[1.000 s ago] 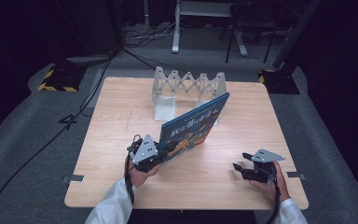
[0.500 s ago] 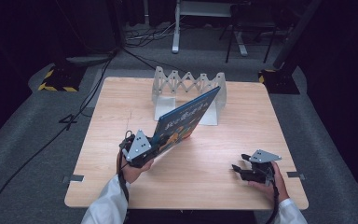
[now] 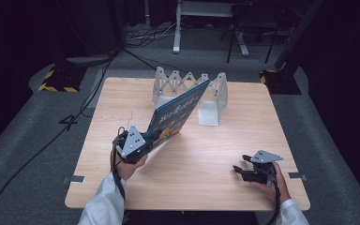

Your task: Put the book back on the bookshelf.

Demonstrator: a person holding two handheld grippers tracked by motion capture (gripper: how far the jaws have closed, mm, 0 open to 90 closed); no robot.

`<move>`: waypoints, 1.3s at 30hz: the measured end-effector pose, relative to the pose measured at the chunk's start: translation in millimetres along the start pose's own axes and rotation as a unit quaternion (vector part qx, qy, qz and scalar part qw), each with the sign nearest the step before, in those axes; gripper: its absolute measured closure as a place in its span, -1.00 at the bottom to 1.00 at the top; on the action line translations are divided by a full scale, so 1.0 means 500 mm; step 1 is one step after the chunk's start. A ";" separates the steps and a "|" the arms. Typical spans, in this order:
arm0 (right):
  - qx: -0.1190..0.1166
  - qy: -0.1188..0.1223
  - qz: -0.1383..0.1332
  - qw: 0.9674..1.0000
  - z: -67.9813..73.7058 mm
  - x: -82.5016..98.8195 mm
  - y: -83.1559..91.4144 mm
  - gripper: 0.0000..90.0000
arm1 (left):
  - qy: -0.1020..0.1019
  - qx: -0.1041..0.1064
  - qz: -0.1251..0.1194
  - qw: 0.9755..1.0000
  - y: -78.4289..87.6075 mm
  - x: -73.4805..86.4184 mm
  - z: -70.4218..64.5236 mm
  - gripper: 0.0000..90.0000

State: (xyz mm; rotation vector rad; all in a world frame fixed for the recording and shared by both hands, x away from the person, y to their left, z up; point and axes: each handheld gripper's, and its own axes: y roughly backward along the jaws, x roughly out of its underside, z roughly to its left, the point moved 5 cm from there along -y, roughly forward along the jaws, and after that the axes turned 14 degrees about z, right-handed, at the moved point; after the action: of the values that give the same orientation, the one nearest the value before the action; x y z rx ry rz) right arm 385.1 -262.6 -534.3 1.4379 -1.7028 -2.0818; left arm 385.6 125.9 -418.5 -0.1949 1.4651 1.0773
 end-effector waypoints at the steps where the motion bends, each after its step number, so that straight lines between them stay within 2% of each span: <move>1: 0.000 0.000 0.000 1.000 0.000 0.000 0.000 -0.16 | 0.000 -0.001 -0.002 1.000 0.000 -0.001 0.001 0.85; 8: -0.003 0.000 -0.001 1.000 0.000 0.000 0.000 -0.15 | -0.002 -0.011 0.001 1.000 -0.001 -0.014 0.010 0.85; 19: -0.007 0.001 -0.001 1.000 0.000 0.001 0.000 -0.15 | -0.014 -0.040 0.014 0.999 -0.001 -0.040 0.045 0.84; 25: -0.010 0.000 -0.001 1.000 0.000 0.001 0.001 -0.15 | -0.003 -0.047 0.011 0.999 0.001 -0.049 0.063 0.84; 29: -0.011 0.001 -0.003 1.000 0.000 0.001 0.001 -0.15 | -0.004 -0.053 0.011 0.999 0.000 -0.060 0.073 0.84; 39: -0.015 0.001 -0.003 1.000 0.000 0.001 0.001 -0.15 | -0.010 -0.064 0.021 0.998 -0.023 -0.085 0.100 0.84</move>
State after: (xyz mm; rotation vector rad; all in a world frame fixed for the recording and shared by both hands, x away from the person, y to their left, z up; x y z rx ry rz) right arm 384.4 -263.1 -534.3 1.4374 -1.6613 -2.0983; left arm 438.3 134.7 -378.9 -0.2441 1.3898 1.2053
